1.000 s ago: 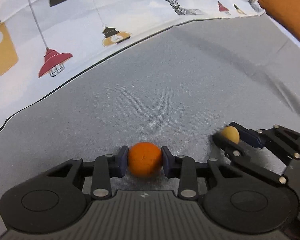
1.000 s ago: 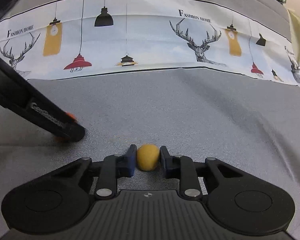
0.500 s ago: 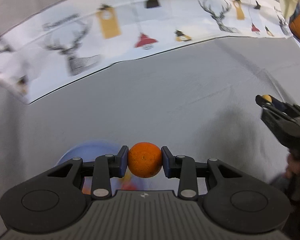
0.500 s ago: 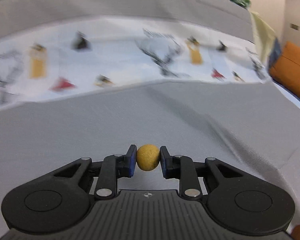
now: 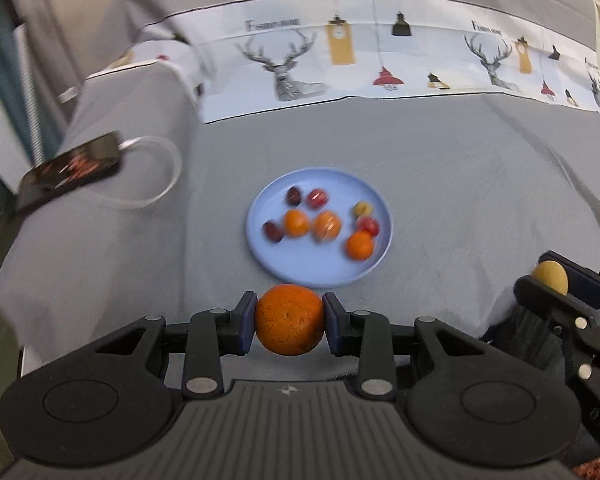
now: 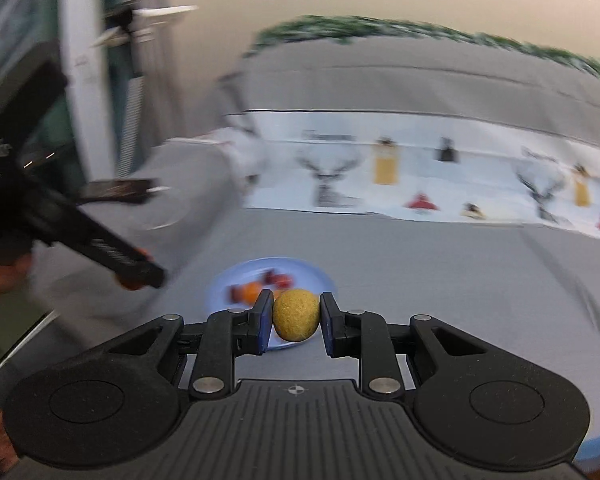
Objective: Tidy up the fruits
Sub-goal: 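Carry the mandarin and yellow fruit over the plate and open both tools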
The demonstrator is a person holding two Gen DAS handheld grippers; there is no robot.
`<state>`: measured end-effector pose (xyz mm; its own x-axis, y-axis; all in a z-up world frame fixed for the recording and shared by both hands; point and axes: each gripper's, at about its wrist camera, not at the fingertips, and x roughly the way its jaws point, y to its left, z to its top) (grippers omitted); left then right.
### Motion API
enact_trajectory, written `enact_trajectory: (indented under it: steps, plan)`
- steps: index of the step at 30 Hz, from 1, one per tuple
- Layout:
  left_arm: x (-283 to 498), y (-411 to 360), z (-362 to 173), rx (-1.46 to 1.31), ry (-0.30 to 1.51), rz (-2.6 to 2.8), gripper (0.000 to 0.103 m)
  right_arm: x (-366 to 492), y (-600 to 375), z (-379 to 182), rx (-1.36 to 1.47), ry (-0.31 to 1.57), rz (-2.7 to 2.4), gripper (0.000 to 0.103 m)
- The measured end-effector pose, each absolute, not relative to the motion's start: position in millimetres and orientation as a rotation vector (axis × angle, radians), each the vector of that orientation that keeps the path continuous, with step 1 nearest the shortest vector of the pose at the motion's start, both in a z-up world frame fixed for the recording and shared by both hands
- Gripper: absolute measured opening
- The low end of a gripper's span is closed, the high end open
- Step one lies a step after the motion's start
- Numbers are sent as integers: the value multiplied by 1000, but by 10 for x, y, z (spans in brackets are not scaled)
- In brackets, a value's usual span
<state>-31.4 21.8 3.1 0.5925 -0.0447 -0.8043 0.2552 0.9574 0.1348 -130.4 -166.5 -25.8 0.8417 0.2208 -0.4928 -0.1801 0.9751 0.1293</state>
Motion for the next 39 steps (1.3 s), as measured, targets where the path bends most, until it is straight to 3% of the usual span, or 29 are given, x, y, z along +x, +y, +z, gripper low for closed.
enact_trajectory:
  steps: [14, 39]
  plan:
    - [-1112, 721, 188, 126, 820, -164, 39, -1847, -1033, 117, -74, 459, 285, 26]
    - [-843, 797, -54, 93, 910, -199, 39, -1625, -946, 0, -87, 542, 275, 26]
